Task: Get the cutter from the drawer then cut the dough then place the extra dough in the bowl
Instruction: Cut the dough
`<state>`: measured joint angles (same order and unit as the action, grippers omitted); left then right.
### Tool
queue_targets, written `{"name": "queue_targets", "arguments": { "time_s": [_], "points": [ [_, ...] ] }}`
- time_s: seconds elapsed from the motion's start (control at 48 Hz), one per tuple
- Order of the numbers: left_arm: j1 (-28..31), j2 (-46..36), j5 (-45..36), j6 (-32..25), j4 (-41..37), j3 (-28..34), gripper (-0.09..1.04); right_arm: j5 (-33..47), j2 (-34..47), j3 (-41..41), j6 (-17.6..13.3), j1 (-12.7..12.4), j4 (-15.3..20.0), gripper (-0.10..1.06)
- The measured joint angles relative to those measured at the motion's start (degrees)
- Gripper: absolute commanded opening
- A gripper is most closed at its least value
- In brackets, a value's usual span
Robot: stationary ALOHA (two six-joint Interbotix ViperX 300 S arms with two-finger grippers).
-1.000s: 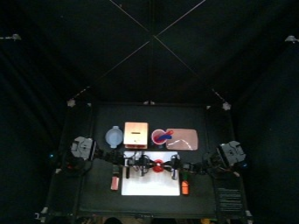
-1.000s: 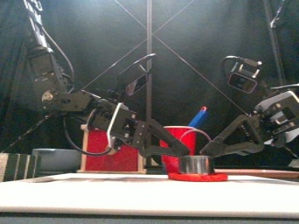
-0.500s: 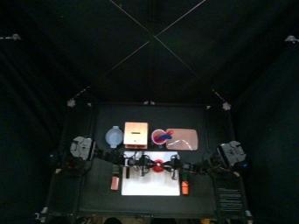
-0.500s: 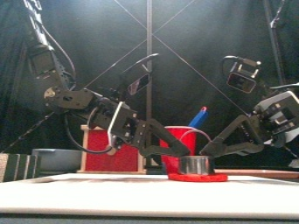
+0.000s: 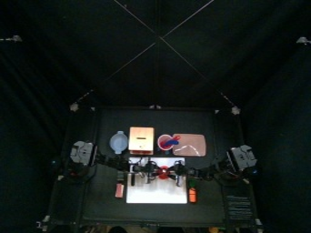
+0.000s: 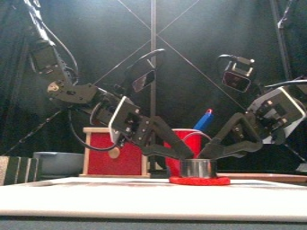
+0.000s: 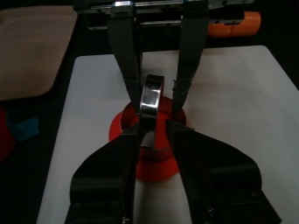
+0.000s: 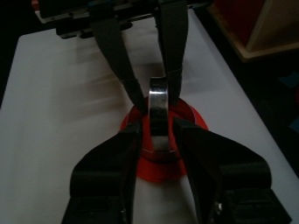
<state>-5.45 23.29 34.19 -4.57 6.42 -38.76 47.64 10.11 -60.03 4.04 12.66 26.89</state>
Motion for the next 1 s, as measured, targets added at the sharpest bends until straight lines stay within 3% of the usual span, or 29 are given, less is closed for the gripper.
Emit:
{"name": "queue_targets", "arguments": {
  "time_s": [0.229,0.562,1.0],
  "points": [
    [0.00,-1.41,-0.44,-0.44,0.00,0.09,0.77,-0.70,-1.14,0.35,-0.09,-0.35,-1.41,0.79],
    [0.00,-5.36,-2.90,-5.98,0.00,0.53,0.77,-2.11,-5.19,0.62,-0.26,-1.32,-3.34,0.79],
    [0.09,-7.56,-8.61,-9.05,0.00,1.05,0.78,-12.30,-7.29,3.16,-0.88,-4.22,-8.09,0.83]
  ]
}}
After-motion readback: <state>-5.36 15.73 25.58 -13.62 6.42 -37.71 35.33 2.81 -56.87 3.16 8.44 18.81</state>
